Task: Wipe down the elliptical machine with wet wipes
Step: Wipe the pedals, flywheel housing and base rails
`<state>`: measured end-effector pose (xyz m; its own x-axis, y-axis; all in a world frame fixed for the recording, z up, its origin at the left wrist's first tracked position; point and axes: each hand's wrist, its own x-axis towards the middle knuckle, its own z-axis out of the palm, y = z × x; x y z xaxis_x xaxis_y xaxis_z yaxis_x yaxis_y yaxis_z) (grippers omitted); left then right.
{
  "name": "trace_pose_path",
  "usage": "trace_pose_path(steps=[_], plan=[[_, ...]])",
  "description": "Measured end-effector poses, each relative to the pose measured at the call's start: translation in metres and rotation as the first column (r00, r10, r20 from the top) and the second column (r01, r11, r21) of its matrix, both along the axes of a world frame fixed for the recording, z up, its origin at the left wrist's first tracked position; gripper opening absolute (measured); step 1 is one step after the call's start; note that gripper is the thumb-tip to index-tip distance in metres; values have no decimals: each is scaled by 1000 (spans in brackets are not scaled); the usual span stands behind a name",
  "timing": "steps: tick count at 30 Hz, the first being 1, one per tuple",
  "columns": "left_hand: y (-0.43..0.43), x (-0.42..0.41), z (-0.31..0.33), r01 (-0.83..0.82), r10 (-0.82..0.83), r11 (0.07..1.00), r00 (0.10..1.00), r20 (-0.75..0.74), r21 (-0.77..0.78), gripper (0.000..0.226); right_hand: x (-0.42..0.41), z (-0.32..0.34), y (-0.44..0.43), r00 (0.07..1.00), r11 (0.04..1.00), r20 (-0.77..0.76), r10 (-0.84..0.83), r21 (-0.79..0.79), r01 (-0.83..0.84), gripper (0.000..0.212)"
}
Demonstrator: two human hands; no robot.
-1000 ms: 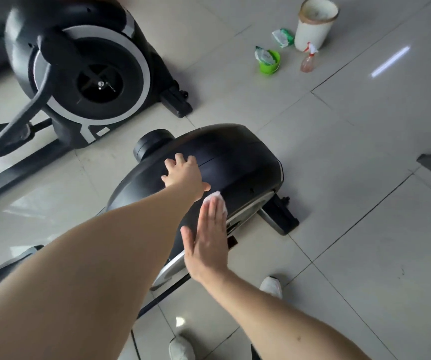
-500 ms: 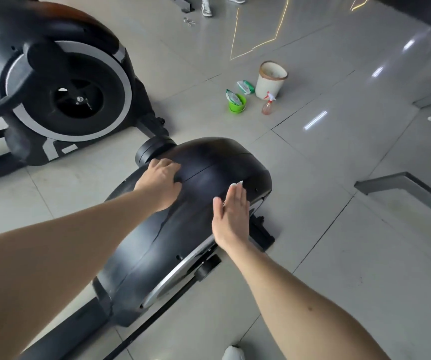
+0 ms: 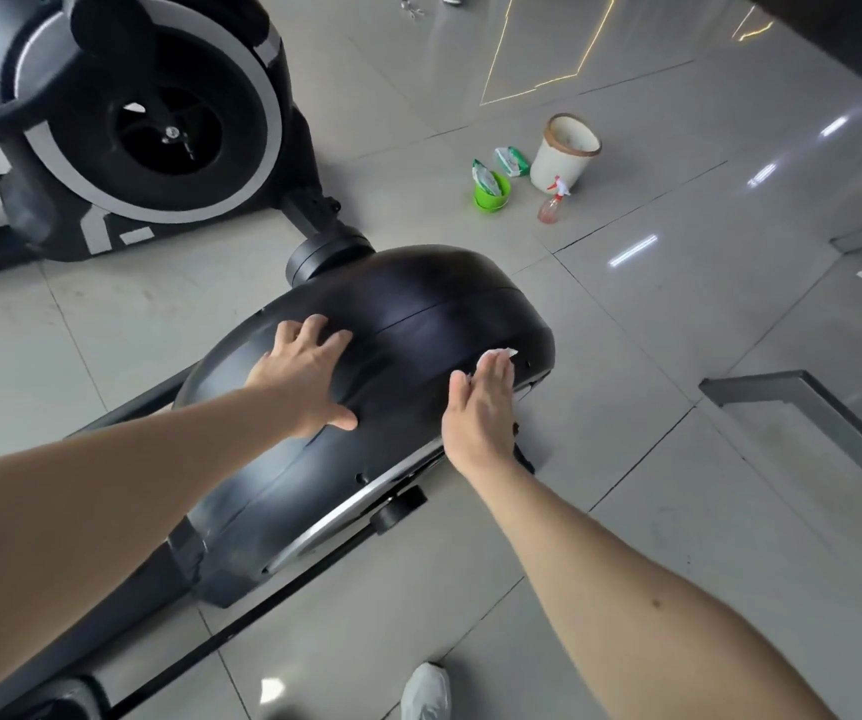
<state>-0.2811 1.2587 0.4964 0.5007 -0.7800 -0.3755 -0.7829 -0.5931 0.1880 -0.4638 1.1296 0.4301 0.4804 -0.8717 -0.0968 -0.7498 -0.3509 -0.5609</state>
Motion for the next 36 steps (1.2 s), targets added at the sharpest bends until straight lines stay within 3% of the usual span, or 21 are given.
trace_pose_path(steps=[3, 5, 6, 8, 11, 13, 15, 18, 27, 31, 33, 36], plan=[[-2, -3, -1, -7, 7, 999, 1000, 5, 44, 112, -9, -2, 36, 993, 984, 97, 69, -170, -52, 53], [-3, -5, -2, -11, 11, 998, 1000, 7, 69, 111, -14, 3, 31, 973, 972, 224, 53, -233, 1, 38], [-3, -5, -2, -13, 13, 997, 1000, 12, 81, 111, -13, 10, 24, 949, 983, 314, 1, -175, 56, 29], [-5, -6, -2, -11, 9, 995, 1000, 22, 100, 111, -9, 31, 6, 873, 978, 442, -209, 113, 177, 16], [-7, -8, -3, -9, 3, 992, 999, 47, 123, 112, -5, 58, -16, 802, 831, 407, -436, 525, 185, 15], [-9, -10, -5, -11, 4, 990, 998, 56, 141, 113, -5, 61, -28, 827, 771, 325, -458, 608, 188, 15], [-10, -10, -6, -16, 9, 989, 998, 55, 146, 114, -5, 49, -42, 866, 816, 267, -424, 527, 237, 12], [-12, -9, -7, -15, 8, 989, 999, 49, 146, 115, -1, 33, -51, 892, 906, 225, -393, 262, 333, 11], [-9, -9, -4, -5, -1, 988, 999, 40, 155, 113, 8, 12, -1, 889, 952, 392, -236, -91, 293, 9], [-10, -10, -7, 1, -10, 986, 999, 52, 164, 115, -6, 8, 21, 934, 990, 331, -131, -9, 142, 14], [-11, -9, -5, -1, -9, 986, 998, 58, 167, 115, 2, 9, -5, 920, 980, 340, -192, 19, 197, 12], [-13, -11, -5, 0, -8, 985, 999, 46, 172, 115, 15, 13, -29, 819, 914, 410, -402, 129, 385, 10]])
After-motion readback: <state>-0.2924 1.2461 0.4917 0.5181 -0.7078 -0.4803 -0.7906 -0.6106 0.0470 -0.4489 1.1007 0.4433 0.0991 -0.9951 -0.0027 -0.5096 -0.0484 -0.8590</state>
